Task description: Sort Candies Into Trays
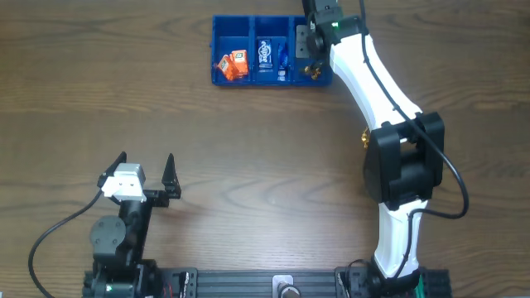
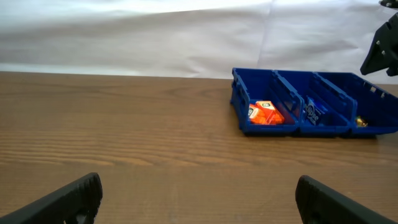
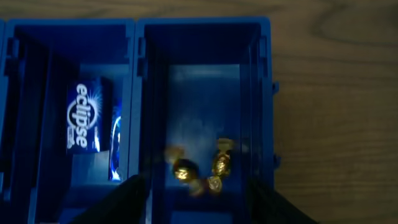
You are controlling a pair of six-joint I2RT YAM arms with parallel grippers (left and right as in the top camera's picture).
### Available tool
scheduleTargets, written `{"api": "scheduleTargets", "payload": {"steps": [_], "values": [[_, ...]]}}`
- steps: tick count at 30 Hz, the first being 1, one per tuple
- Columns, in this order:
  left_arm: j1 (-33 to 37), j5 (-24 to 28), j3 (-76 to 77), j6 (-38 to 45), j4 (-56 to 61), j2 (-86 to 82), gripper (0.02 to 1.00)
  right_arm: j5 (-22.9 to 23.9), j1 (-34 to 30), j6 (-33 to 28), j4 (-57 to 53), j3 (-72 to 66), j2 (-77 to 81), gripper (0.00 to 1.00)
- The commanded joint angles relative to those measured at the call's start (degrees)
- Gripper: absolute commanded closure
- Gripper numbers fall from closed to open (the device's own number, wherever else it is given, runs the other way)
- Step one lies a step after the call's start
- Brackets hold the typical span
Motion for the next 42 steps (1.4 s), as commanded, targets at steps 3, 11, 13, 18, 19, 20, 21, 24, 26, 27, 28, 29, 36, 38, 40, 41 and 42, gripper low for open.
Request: {"api": "scheduleTargets", "payload": {"steps": [3,11,13,18,19,20,21,24,26,27,28,29,36,38,40,41,42], "values": [[0.3,1.0,-1.0,0.4,-2.0,-0.4,0.02,0.0,-2.8,-3.8,-6.1,-3.7,-12.2,0.43],[0.3,1.0,-1.0,0.4,-2.0,-0.4,0.02,-0.2,-11.3,-4.1,-1.0,-34.0,-38.0,0.343],[0.3,1.0,-1.0,0.4,-2.0,-0.4,0.02,-1.7,-12.6,-4.1,0.7,-41.0,-40.9,0.303],[0.3,1.0,-1.0,0.4,-2.0,-0.4,0.02,-4.7,-14.6,-4.1,2.3,-51.1,-39.9,0.301],[0.3,1.0,-1.0,0.4,-2.0,-0.4,0.02,-5.0,-14.6,-4.1,2.8,-52.1,-39.1,0.301],[0.3,1.0,-1.0,0.4,-2.0,-0.4,0.02,-5.4,-14.6,-4.1,3.1,-52.7,-38.1,0.303],[0.3,1.0,-1.0,0.4,-2.0,-0.4,0.02,-5.7,-14.6,-4.1,3.1,-52.7,-36.9,0.305],[0.3,1.0,-1.0,0.4,-2.0,-0.4,0.02,-5.9,-14.6,-4.1,4.0,-52.7,-33.6,0.312],[0.3,1.0,-1.0,0.4,-2.0,-0.4,0.02,-7.2,-14.6,-4.1,5.8,-52.7,-31.4,0.327],[0.3,1.0,-1.0,0.4,-2.0,-0.4,0.02,-7.6,-14.6,-4.1,6.5,-52.7,-30.8,0.338],[0.3,1.0,-1.0,0.4,-2.0,-0.4,0.02,-7.7,-14.6,-4.1,7.1,-52.7,-30.1,0.345],[0.3,1.0,-1.0,0.4,-2.0,-0.4,0.023,-7.7,-14.6,-4.1,7.6,-52.7,-29.2,0.351],[0.3,1.0,-1.0,0.4,-2.0,-0.4,0.02,-7.6,-14.6,-3.9,9.1,-52.7,-25.6,0.362],[0.3,1.0,-1.0,0.4,-2.0,-0.4,0.02,-7.6,-14.6,-3.9,9.6,-52.7,-24.7,0.367],[0.3,1.0,-1.0,0.4,-2.0,-0.4,0.023,-7.1,-14.6,-3.8,9.8,-52.7,-24.3,0.369],[0.3,1.0,-1.0,0.4,-2.0,-0.4,0.02,-6.6,-14.6,-3.8,9.8,-52.7,-24.3,0.371],[0.3,1.0,-1.0,0.4,-2.0,-0.4,0.02,-6.2,-14.6,-3.8,9.9,-52.7,-24.3,0.375]]}}
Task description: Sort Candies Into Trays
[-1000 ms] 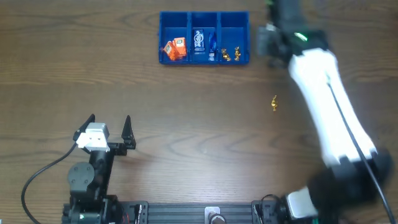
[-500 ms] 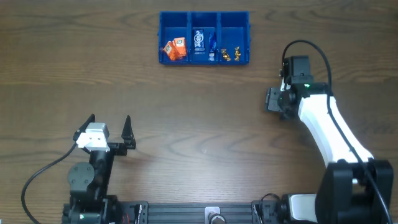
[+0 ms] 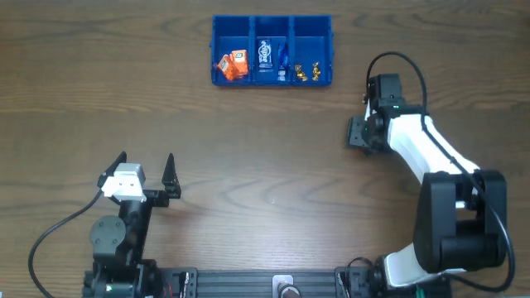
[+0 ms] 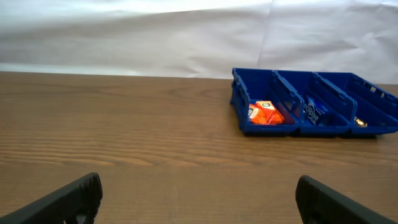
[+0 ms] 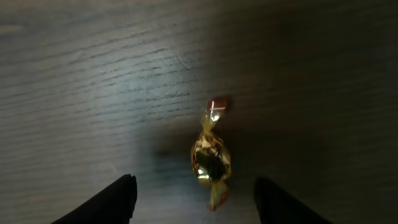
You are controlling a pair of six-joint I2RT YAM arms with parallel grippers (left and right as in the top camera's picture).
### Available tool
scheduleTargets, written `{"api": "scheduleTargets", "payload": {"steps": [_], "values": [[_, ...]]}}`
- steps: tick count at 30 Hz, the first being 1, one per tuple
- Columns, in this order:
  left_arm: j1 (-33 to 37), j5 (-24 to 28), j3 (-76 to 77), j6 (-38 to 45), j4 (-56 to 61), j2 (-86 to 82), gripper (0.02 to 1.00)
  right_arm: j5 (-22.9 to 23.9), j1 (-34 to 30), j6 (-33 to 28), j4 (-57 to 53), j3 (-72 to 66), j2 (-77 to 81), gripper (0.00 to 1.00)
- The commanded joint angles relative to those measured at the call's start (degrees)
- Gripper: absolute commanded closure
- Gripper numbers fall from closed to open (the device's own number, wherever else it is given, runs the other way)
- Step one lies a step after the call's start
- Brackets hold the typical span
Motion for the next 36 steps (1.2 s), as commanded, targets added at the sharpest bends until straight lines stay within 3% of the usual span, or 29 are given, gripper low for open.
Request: {"api": "scheduleTargets", "payload": {"steps": [1,23,27,32,36], "values": [[0.3,1.0,-1.0,0.4,-2.0,-0.4,0.02,1.3,-0.6,0.0,0.5,0.3,0.7,0.378],[0.3,1.0,-1.0,0.4,-2.0,-0.4,0.023,0.3,-1.9,1.2,2.2,0.3,3.6,0.47],[0.3,1.0,-1.0,0.4,-2.0,-0.4,0.02,0.3,-1.8,1.2,2.2,0.4,3.6,0.57],[0.3,1.0,-1.0,0.4,-2.0,-0.4,0.02,0.3,-1.7,1.2,2.2,0.4,3.6,0.766],[0.3,1.0,-1.0,0.4,-2.0,-0.4,0.02,0.3,-1.6,2.3,2.3,0.5,3.6,0.836]]}}
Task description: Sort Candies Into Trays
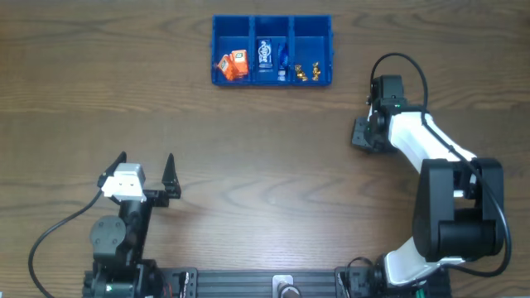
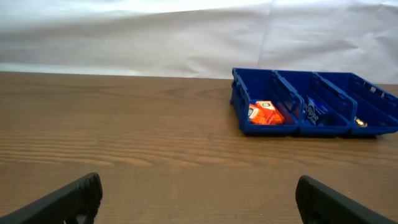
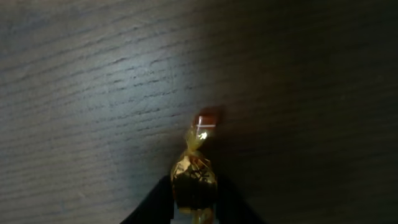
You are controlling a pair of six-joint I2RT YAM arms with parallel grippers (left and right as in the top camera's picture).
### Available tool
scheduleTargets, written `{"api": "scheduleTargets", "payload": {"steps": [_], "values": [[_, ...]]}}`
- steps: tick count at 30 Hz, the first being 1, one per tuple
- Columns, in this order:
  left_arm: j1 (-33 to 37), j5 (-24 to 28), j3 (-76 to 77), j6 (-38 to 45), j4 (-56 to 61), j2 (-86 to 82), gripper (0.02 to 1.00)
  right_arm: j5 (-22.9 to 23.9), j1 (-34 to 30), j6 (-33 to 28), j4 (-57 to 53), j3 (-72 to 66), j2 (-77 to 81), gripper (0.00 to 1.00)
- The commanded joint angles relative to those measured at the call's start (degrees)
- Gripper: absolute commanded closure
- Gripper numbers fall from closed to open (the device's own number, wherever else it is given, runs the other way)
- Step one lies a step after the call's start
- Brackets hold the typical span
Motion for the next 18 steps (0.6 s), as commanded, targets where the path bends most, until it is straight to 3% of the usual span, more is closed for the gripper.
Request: {"api": "scheduleTargets", "payload": {"steps": [1,10,14,18], "values": [[0.3,1.0,-1.0,0.4,-2.0,-0.4,0.02,0.1,0.3,1.2,0.3,0.5,0.5,0.844],[0.3,1.0,-1.0,0.4,-2.0,-0.4,0.02,1.4,9.3,1.3,0.6,4.2,-9.6,0.851],[0.3,1.0,-1.0,0.4,-2.0,-0.4,0.02,5.8,15.6,1.4,-1.4,13.9,-12.7,0.851],[0.3,1.0,-1.0,0.4,-2.0,-0.4,0.02,9.3,17.4,1.0,-4.5,27.2,-8.3,0.875]]}}
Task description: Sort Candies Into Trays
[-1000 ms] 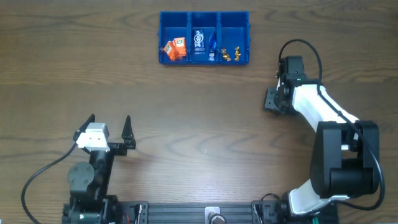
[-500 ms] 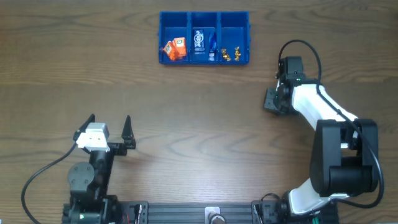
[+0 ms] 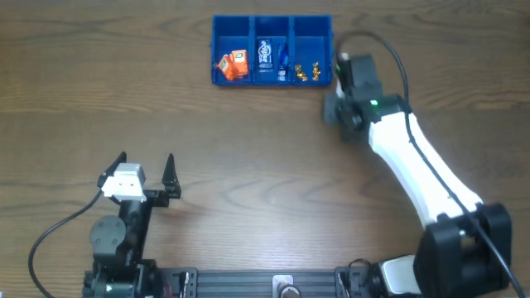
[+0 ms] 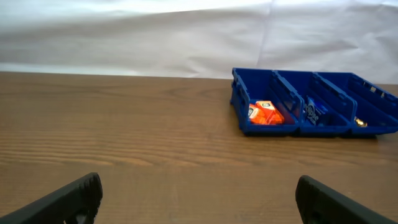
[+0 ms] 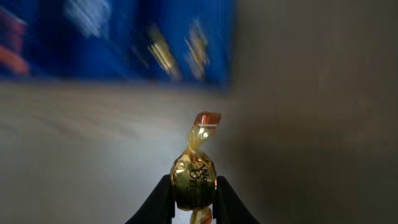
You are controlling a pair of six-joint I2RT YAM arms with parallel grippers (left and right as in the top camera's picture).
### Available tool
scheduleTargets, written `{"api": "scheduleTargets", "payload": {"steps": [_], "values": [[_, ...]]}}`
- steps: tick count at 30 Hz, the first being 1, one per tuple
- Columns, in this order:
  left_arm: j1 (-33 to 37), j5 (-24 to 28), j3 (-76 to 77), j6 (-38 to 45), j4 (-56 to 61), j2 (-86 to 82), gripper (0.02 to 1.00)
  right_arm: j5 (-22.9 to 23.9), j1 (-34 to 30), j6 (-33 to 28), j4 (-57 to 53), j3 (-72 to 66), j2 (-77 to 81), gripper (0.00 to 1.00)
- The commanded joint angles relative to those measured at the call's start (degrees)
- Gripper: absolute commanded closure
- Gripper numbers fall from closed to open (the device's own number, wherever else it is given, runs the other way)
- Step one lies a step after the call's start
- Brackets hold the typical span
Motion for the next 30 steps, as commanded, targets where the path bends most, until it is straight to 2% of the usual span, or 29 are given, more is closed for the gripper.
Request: {"api": "scheduleTargets", "payload": {"steps": [1,9,14,22,24,25,26,29,30], "values": [[0.3,1.0,-1.0,0.4,-2.0,-0.4,0.023,6.1,1.7,-0.2,-3.1,16.8,4.6,0.886],[0.3,1.0,-1.0,0.4,-2.0,-0.4,0.02,5.9,1.6,-1.0,-7.3,36.7,22.5,0.886],[0.3,1.0,-1.0,0.4,-2.0,-0.4,0.02,4.9,0.9,-0.7,-6.7,38.2,28.6,0.884],[0.3,1.0,-1.0,0.4,-2.0,-0.4,0.02,4.9,0.4,-1.0,-7.0,38.2,30.1,0.82],[0.3,1.0,-1.0,0.4,-2.0,-0.4,0.023,4.8,0.1,-1.0,-7.0,38.2,30.1,0.761],[0.3,1.0,-1.0,0.4,-2.0,-0.4,0.02,4.3,-0.1,-1.0,-7.0,38.2,30.1,0.586],[0.3,1.0,-1.0,0.4,-2.0,-0.4,0.02,4.2,-0.1,-1.0,-7.0,38.2,30.1,0.483],[0.3,1.0,-1.0,0.4,-2.0,-0.4,0.02,3.3,0.0,-1.0,-7.0,38.2,30.1,0.369],[0.3,1.0,-1.0,0.4,-2.0,-0.4,0.02,3.3,0.0,-1.0,-7.0,38.1,30.1,0.292]]}}
